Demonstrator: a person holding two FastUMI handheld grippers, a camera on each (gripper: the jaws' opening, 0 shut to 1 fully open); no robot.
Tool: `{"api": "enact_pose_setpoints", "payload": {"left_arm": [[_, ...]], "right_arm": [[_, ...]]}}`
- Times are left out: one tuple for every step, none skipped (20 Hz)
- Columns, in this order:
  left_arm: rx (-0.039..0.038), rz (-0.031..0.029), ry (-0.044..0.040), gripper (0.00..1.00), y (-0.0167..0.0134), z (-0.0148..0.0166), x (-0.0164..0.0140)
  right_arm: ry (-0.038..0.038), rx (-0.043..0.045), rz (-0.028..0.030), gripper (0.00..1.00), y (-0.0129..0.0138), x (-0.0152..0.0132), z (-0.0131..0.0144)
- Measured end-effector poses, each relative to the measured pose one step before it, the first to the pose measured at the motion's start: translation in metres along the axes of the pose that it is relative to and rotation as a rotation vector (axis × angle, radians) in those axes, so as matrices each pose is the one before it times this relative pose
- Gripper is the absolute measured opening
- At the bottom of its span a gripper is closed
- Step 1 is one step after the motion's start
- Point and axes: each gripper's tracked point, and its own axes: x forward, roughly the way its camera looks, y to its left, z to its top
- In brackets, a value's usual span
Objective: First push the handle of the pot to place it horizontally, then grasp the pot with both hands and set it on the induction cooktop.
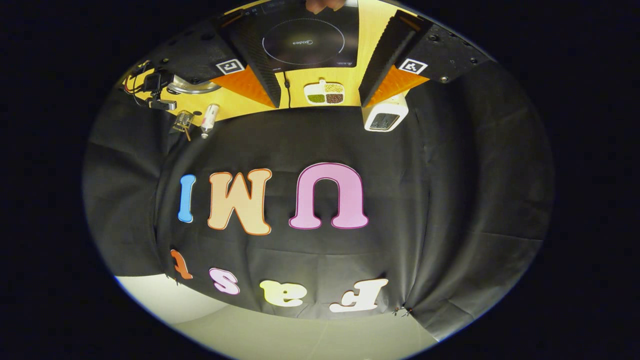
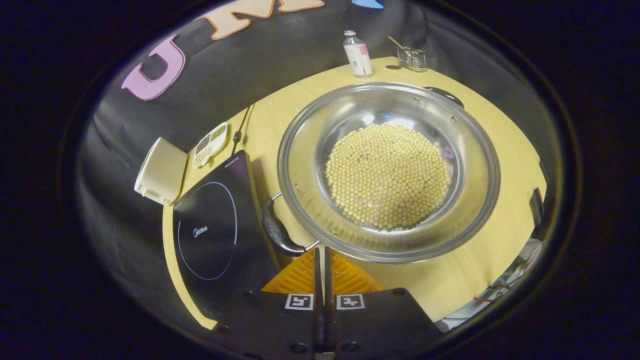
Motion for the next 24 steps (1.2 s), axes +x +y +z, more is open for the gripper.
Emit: {"api": "enact_pose_setpoints", "payload": {"left_arm": [[0.00039, 0.00153, 0.00142, 0.96, 0.0006, -0.00038, -0.00052], [0.0002, -0.00001, 0.00126, 0.96, 0.00029, -0.00036, -0.00065], [0.00345, -0.00063, 0.00168, 0.96, 0.00004, 0.00028, -0.00062], [0.00424, 0.00081, -0.00122, 0.96, -0.00002, 0.00111, -0.00168], [0.00405, -0.00038, -0.00377, 0.96, -0.00077, 0.00128, 0.00014], [0.00442, -0.00189, -0.00382, 0.96, -0.00026, 0.00198, -0.00083], [0.00467, -0.0023, -0.00116, 0.96, -0.00152, 0.00059, -0.00112], [0.00229, -0.00463, -0.00143, 0.96, -0.00177, 0.00159, -0.00122], [-0.00055, -0.00553, 0.00201, 0.96, -0.00239, -0.00121, 0.00092], [-0.00221, -0.00646, 0.00324, 0.96, -0.00309, -0.00019, -0.00044], [-0.00319, -0.00584, 0.00482, 0.93, -0.00396, -0.00204, 0.00021], [-0.00486, -0.00689, 0.00428, 0.96, -0.00448, -0.00065, 0.00082], [-0.00498, -0.00727, 0.00758, 0.96, -0.00443, -0.00159, 0.00038], [-0.00558, -0.00882, 0.00925, 0.96, -0.00628, -0.00274, 0.00066], [-0.00622, -0.01023, 0.01025, 0.96, -0.00625, -0.00208, 0.00044], [-0.00793, -0.01295, 0.01344, 0.96, -0.00759, -0.00314, 0.00123], [-0.00805, -0.0128, 0.01457, 0.96, -0.00878, -0.00459, 0.00153], [-0.00611, -0.0115, 0.01908, 0.96, -0.00869, -0.00449, 0.00168], [-0.00585, -0.00946, 0.01431, 0.96, -0.00823, -0.0043, 0.00227], [-0.00473, -0.00578, 0.01474, 0.96, -0.00818, -0.00325, 0.00185], [-0.00234, -0.00119, 0.01689, 0.94, -0.00838, -0.00512, 0.00189], [-0.0044, 0.00095, 0.01465, 0.96, -0.00864, -0.00447, 0.00245], [-0.00397, 0.00005, 0.01412, 0.96, -0.0094, -0.0027, 0.0028], [-0.00083, 0.00506, 0.0141, 0.96, -0.00892, -0.00279, 0.0023]], "right_arm": [[0.00225, 0.00445, -0.0022, 0.03, 0.00057, 0.00265, 0.00141], [-0.00125, 0.00652, -0.00318, 0.02, 0.00012, 0.00128, 0.00087], [-0.00192, 0.00676, 0.00187, 0.02, 0.00204, 0.00173, 0.00219], [0.0005, 0.0041, 0.00469, 0.02, 0.00229, 0.00078, 0.001], [-0.00012, 0.00389, 0.005, 0.02, 0.00191, -0.00082, -0.00038], [-0.00231, 0.00359, 0.00604, 0.02, 0.00189, -0.00193, 0.00142], [-0.00257, 0.00305, 0.00779, 0.02, 0.0013, -0.00156, 0.00169], [-0.00206, 0.00242, 0.00846, 0.1, 0.00082, -0.00247, 0.00186], [-0.00398, 0.00581, 0.01903, 0.1, 0.00231, -0.0038, 0.00154], [-0.00764, 0.0049, 0.01813, 0.0, 0.00268, -0.00506, 0.00393], [-0.00729, 0.0039, 0.01671, 0.0, 0.00197, -0.00434, 0.00413], [-0.011, 0.00266, 0.01291, 0.0, 0.00006, -0.00668, 0.00482], [-0.01496, 0.00391, 0.01113, 0.02, -0.00106, -0.00461, 0.00823], [-0.01702, 0.00418, 0.01026, 0.02, -0.00216, -0.00539, 0.00852], [-0.01903, -0.00077, 0.00508, 0.02, -0.00392, -0.00531, 0.00942], [-0.0214, -0.00874, 0.00285, 0.02, -0.00586, -0.00551, 0.00946], [-0.02254, -0.01769, -0.00647, 0.02, -0.00885, -0.00382, 0.01066], [-0.02264, -0.0189, -0.01028, 0.03, -0.01141, -0.00381, 0.01061], [-0.02589, -0.0204, -0.01186, 0.03, -0.01165, -0.00287, 0.01283], [-0.03112, -0.02449, -0.02186, 0.03, -0.01375, -0.00036, 0.01202], [-0.02468, -0.02485, -0.02702, 0.0, -0.01524, -0.00287, 0.01166], [-0.01563, -0.01998, -0.01438, 0.02, -0.01183, 0.00089, 0.00733], [-0.00981, -0.01338, 0.00626, 0.02, -0.00829, 0.0009, 0.00738], [-0.00803, -0.01847, -0.00049, 0.0, -0.00913, 0.00095, 0.00756]]}}
